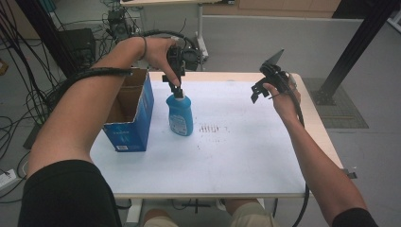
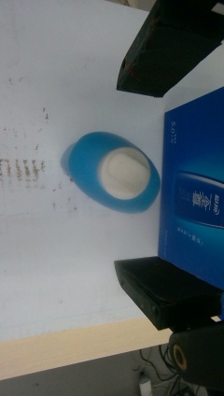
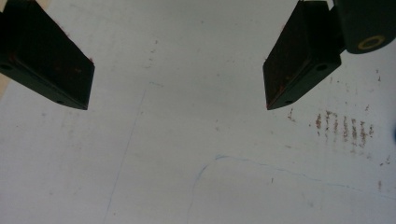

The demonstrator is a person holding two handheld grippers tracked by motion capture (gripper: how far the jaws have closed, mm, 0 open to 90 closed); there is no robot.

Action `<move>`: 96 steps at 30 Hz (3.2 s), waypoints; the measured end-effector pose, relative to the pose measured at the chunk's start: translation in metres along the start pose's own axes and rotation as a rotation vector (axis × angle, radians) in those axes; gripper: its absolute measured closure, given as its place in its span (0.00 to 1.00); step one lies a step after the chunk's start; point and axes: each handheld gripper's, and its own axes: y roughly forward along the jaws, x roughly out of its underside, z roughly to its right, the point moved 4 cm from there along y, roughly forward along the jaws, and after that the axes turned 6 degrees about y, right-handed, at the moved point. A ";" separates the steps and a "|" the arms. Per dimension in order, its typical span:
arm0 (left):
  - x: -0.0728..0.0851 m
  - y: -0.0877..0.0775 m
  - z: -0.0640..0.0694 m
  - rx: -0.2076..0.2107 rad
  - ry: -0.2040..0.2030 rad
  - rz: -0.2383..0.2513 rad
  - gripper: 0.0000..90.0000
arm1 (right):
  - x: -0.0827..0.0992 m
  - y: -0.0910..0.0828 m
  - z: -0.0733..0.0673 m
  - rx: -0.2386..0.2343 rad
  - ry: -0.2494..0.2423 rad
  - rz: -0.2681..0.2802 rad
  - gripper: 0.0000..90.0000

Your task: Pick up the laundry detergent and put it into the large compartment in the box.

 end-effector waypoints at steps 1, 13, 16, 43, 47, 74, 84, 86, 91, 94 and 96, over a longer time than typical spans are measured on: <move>0.000 -0.001 0.000 -0.002 0.000 0.001 0.14 | 0.000 0.000 0.000 0.000 -0.002 0.000 0.10; 0.002 -0.005 0.000 0.003 -0.008 0.004 0.14 | 0.000 -0.001 0.001 0.001 0.002 -0.002 0.10; 0.001 -0.004 0.000 0.011 -0.005 0.001 0.14 | 0.000 -0.001 0.002 0.001 0.005 -0.003 0.10; -0.003 0.039 -0.001 0.075 0.012 -0.017 0.13 | -0.001 0.001 0.004 0.003 0.009 -0.007 0.10; -0.003 0.050 -0.001 0.081 0.016 -0.021 0.13 | -0.002 0.002 0.004 0.006 0.009 -0.009 0.10; -0.001 0.086 0.000 0.071 0.037 -0.040 0.14 | -0.005 0.009 0.003 0.009 0.018 -0.021 0.10; 0.000 0.088 0.001 0.067 0.044 -0.023 0.14 | -0.005 0.010 0.002 0.012 0.018 -0.027 0.10; 0.000 0.089 0.000 0.071 0.044 -0.024 0.14 | -0.005 0.010 0.003 0.011 0.017 -0.025 0.10; 0.000 0.091 0.001 0.075 0.047 -0.026 0.14 | -0.004 0.010 0.004 0.011 0.017 -0.025 0.10; 0.000 0.091 0.001 0.072 0.046 -0.026 0.14 | -0.004 0.010 0.005 0.007 0.018 -0.025 0.10; 0.000 0.091 0.001 0.073 0.046 -0.023 0.14 | -0.004 0.010 0.005 0.004 0.015 -0.025 0.10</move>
